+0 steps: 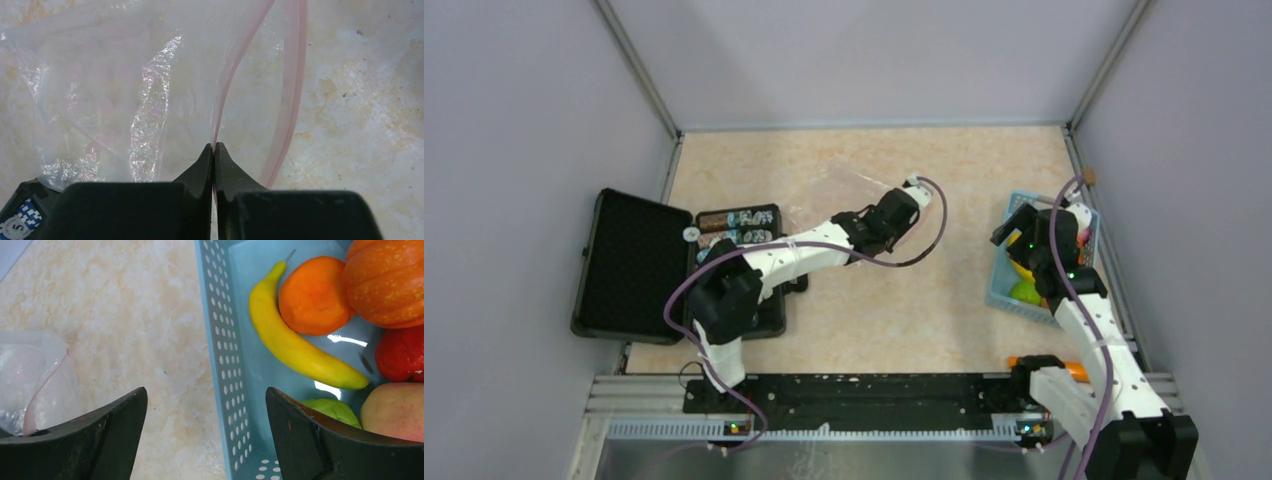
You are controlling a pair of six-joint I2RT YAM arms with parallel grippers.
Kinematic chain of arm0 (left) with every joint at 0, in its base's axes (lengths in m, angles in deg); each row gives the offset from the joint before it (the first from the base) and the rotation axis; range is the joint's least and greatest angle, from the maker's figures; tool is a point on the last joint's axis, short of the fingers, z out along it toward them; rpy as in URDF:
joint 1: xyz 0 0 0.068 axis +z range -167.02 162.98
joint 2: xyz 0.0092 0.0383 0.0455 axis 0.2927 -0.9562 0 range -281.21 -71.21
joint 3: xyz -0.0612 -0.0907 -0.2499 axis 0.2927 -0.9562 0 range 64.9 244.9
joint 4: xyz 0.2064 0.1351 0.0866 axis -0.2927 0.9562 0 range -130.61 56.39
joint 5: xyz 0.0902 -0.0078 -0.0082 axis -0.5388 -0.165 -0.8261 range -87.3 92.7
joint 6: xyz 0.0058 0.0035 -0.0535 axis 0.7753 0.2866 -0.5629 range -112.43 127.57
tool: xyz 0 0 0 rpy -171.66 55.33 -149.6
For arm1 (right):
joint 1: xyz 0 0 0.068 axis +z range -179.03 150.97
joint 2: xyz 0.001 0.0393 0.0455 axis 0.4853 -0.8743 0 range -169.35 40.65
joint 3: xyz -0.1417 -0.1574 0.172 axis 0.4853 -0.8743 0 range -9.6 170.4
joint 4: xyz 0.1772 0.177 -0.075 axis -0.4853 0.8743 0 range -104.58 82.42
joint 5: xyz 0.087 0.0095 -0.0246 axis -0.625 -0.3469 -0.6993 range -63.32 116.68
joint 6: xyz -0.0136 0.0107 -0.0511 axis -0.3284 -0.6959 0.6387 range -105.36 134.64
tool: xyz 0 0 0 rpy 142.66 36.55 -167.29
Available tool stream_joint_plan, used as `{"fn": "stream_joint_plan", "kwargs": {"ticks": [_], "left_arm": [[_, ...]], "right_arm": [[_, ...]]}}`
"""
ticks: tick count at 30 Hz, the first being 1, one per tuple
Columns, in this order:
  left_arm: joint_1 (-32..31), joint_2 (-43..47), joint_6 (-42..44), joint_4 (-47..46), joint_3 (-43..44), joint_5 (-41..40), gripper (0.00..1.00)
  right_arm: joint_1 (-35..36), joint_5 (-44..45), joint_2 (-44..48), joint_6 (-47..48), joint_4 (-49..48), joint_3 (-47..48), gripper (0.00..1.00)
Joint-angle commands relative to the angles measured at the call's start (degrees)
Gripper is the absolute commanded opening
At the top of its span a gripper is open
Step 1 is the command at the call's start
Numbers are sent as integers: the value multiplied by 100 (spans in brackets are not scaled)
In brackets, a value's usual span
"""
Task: Place the food in the zip-top bag and seal the zipper
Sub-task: Pick up the zipper food storage bag at the center of the board.
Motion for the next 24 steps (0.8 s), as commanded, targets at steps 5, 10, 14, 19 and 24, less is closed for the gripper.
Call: {"fn": "stream_joint_plan", "kwargs": {"ticks": [5, 10, 14, 19, 24], "left_arm": [[208, 254, -642, -68, 387, 173, 0], [434, 366, -908, -3, 486, 270, 0], [550, 493, -1024, -34, 433, 413, 0], [567, 658, -1060, -69, 369, 512, 0], [566, 734, -1131, -114, 400, 496, 0]], "right_arm": [[-29, -482, -133, 31, -95, 134, 87], [-29, -453, -212, 140, -8, 135, 87], [-30, -318, -236, 223, 49, 118, 88], [-24, -265, -281, 152, -97, 105, 88], [-25, -893, -235, 241, -344, 102, 86]]}}
